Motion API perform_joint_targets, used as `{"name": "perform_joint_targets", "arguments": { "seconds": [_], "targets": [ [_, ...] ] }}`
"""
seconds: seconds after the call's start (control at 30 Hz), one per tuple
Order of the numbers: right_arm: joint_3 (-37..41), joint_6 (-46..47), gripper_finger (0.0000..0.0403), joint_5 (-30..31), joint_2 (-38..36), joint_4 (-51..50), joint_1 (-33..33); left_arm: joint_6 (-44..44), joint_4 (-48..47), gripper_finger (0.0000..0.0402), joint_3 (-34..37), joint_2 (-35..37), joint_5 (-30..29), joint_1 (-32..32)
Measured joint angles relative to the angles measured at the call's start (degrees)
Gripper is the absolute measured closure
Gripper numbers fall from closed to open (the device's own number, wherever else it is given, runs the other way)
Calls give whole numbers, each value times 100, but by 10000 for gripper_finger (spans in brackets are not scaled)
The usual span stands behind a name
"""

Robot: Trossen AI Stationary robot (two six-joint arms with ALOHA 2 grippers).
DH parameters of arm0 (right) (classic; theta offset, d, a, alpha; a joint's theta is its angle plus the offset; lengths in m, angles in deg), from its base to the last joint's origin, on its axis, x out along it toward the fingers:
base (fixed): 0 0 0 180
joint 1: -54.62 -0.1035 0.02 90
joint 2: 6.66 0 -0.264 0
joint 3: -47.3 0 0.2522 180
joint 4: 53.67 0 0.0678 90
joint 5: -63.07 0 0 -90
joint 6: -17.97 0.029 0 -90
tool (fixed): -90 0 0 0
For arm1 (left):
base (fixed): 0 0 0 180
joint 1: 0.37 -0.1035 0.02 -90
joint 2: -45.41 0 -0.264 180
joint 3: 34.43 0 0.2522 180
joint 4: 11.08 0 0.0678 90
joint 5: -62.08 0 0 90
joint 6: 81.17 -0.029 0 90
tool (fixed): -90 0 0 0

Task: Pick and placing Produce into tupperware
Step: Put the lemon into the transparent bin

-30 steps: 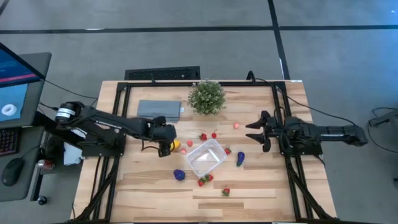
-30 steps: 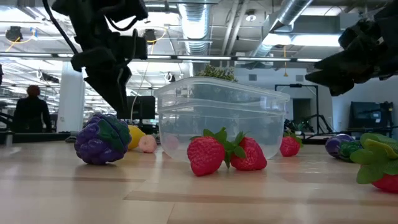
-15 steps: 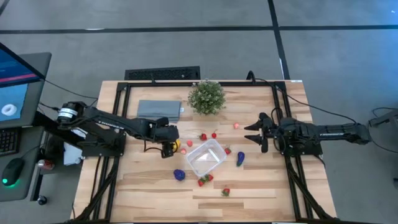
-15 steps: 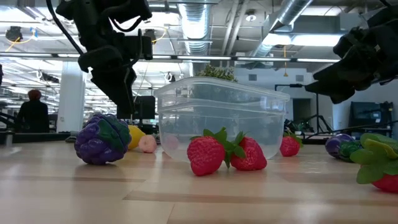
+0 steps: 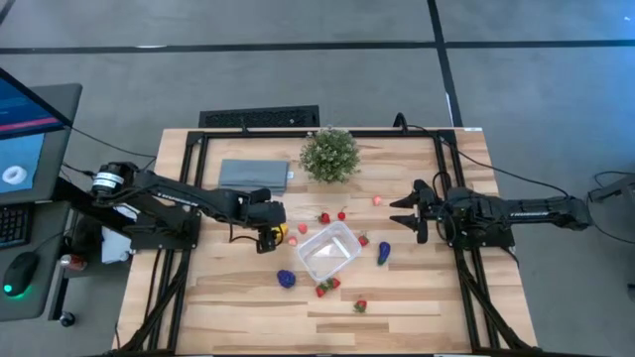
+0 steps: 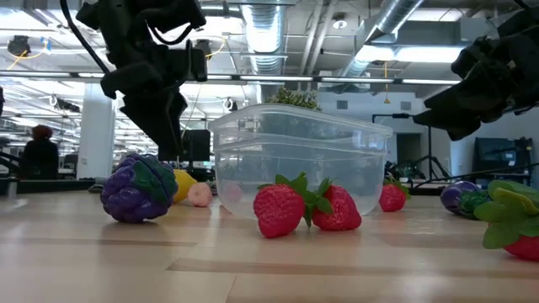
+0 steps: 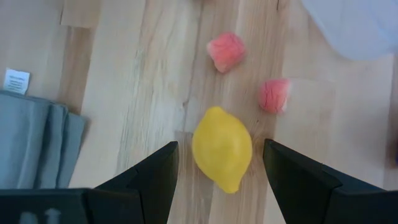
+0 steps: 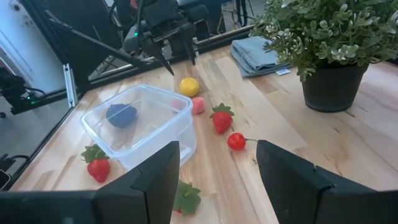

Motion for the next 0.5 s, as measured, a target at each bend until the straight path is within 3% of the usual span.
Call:
{"name": "perform_joint_targets", "arguments": {
  "seconds": [0.5],
  "targets": [
    [1,7,164,-71,41,15,0,-351,269,177,4,-806,193,-401]
  ]
}}
